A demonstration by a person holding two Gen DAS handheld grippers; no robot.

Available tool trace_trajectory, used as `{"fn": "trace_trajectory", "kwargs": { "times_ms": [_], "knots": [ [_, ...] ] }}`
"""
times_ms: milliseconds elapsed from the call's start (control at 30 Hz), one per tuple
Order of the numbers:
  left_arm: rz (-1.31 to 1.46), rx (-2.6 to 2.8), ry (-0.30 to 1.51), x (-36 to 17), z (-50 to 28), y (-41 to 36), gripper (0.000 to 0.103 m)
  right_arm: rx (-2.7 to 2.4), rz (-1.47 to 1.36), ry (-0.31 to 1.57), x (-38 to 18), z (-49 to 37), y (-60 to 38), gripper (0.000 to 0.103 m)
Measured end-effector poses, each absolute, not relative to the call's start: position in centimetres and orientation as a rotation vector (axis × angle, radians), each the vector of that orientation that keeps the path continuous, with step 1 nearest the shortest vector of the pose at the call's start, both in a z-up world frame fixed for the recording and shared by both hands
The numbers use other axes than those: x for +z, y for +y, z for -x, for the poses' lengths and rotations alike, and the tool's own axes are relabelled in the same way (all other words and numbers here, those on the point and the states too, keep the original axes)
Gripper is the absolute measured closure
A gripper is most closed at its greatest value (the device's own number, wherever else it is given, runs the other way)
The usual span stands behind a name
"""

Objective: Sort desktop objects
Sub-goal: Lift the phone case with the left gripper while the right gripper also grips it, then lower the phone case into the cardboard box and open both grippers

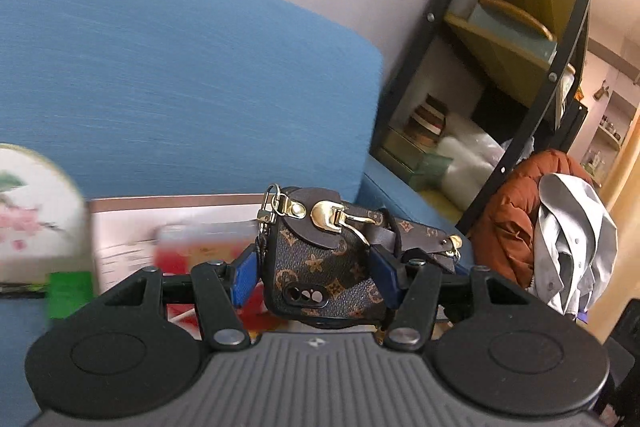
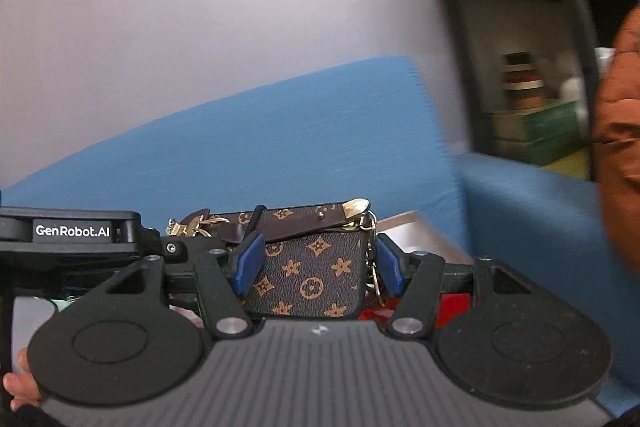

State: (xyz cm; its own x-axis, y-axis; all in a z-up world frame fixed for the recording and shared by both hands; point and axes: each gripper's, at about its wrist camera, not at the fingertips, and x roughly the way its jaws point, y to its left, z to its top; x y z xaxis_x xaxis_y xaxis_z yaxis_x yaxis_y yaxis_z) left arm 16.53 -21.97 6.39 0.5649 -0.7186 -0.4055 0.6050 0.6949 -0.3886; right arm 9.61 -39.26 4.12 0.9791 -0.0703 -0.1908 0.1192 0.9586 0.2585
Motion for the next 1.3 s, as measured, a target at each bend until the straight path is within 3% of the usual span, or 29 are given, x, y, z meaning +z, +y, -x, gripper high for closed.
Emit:
{"fn": "trace_trajectory", "kwargs": {
  "times_ms": [300, 467, 533, 600, 733, 1300],
  "knots": [
    [0.203, -0.766, 0.628, 4.6, -19.5, -26.0, 0.043, -0.197, -0.363, 0.225, 1.6, -13.4, -43.6, 0.044],
    [0.239, -0.749, 0.621, 4.2, -19.7, -24.8, 0.023, -0.202, -0.314, 0.240, 1.0, -15.1, -42.8, 0.033],
    [0.238, -0.755, 0.615, 4.3, -19.6, -24.3, 0.011, -0.217, -0.295, 0.247, 0.9, -15.4, -42.6, 0.024],
    [0.241, -0.768, 0.614, 4.5, -19.3, -24.0, 0.007, -0.238, -0.298, 0.245, 0.7, -15.4, -42.7, 0.018],
    [0.218, -0.752, 0.611, 4.7, -18.7, -23.7, 0.003, -0.271, -0.292, 0.241, 0.8, -14.9, -42.3, 0.008],
    [0.176, -0.721, 0.510, 5.7, -15.3, -21.0, 0.003, -0.247, -0.218, 0.145, 2.1, -11.5, -39.0, 0.001]
  ]
}}
